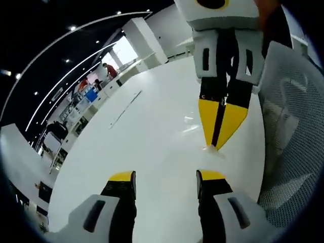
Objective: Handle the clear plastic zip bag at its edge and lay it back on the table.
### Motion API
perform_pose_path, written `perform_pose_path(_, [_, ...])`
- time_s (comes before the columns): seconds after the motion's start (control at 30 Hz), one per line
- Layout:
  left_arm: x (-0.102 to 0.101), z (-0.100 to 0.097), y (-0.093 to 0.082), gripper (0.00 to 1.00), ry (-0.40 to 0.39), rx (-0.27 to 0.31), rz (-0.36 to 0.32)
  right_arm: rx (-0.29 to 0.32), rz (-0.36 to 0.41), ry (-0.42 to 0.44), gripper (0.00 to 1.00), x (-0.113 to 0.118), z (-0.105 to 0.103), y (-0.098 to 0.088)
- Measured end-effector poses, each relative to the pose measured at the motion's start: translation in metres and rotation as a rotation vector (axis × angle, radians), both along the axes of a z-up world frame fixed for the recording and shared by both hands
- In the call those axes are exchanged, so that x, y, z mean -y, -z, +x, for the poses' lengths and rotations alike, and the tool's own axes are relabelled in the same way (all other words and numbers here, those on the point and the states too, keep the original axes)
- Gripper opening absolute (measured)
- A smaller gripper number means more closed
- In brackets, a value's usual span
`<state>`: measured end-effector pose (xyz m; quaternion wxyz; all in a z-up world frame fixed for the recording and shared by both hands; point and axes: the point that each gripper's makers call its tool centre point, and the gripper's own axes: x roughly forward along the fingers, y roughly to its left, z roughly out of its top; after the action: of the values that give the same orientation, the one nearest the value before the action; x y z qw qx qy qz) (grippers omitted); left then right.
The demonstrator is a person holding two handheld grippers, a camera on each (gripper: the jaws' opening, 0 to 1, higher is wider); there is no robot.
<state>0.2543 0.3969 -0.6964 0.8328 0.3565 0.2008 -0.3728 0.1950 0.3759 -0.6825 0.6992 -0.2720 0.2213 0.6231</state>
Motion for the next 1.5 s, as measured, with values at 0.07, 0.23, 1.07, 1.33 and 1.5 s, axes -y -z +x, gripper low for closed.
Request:
perform_pose_path(0.07, [0.002, 0.001, 0.000, 0.47, 0.023, 0.008, 0.013, 0.000, -0.010, -0.018, 0.00, 0.000, -0.003, 0.000])
perform_pose_path(0.23, [0.006, 0.003, 0.001, 0.45, 0.076, 0.031, 0.035, -0.009, -0.022, -0.043, 0.00, 0.001, -0.010, 0.000])
perform_pose_path(1.07, [0.019, -0.013, 0.008, 0.37, 0.242, 0.080, 0.155, -0.061, -0.055, -0.102, 0.00, 0.004, -0.019, 0.008])
perform_pose_path(1.33, [0.023, -0.015, 0.019, 0.35, 0.274, 0.057, 0.159, -0.083, -0.021, 0.010, 0.00, 0.007, -0.012, 0.010])
perform_pose_path(1.5, [0.026, -0.016, 0.031, 0.33, 0.292, 0.040, 0.156, -0.135, -0.022, 0.168, 0.06, 0.016, 0.000, 0.020])
